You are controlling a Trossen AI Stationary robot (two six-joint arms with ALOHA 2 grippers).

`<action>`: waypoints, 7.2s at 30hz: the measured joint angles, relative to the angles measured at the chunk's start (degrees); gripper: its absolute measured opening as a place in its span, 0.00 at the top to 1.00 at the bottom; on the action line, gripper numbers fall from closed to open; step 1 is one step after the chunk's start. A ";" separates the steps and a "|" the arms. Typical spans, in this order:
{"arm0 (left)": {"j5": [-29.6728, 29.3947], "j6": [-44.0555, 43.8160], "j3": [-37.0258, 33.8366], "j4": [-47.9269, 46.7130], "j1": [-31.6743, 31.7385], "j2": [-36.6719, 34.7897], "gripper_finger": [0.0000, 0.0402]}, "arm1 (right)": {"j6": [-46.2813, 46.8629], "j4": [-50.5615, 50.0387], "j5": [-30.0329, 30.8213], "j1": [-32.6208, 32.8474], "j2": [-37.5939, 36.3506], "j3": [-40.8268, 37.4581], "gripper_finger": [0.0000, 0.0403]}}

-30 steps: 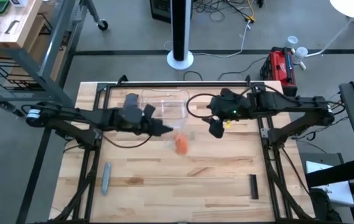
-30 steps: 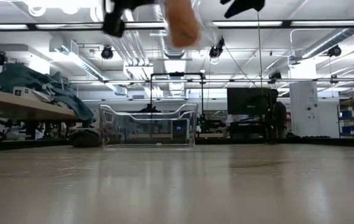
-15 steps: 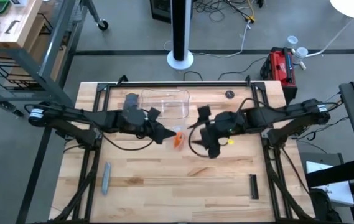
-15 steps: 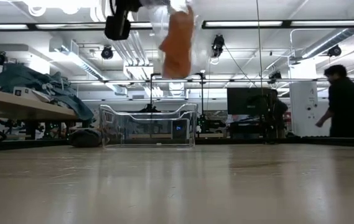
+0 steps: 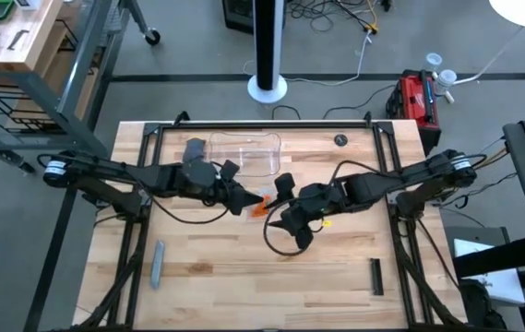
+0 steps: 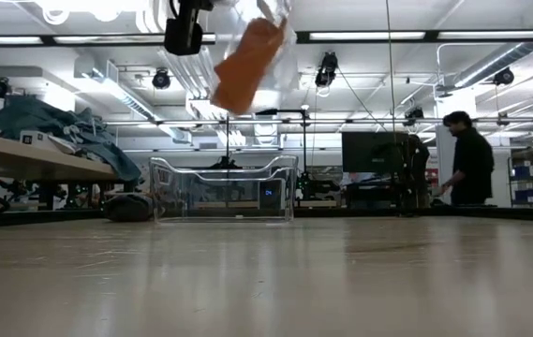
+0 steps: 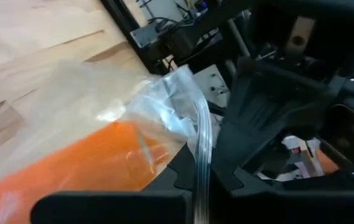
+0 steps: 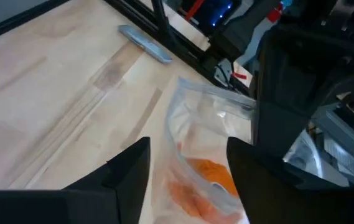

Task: Roll bandage
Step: Close the transparent zip bag

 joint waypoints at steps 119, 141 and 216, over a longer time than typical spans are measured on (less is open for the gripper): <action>-22.21 55.66 -17.99 32.16 -7.02 6.42 0.97 | 38.81 36.11 2.14 -2.02 -9.15 -31.23 0.96; -20.40 55.52 -18.01 22.36 -7.02 6.64 0.99 | 31.93 29.73 2.54 -2.03 -4.63 -23.54 0.45; -19.15 55.10 -18.26 28.29 -8.95 11.48 0.52 | 35.28 37.35 6.98 -1.17 1.54 -26.29 1.00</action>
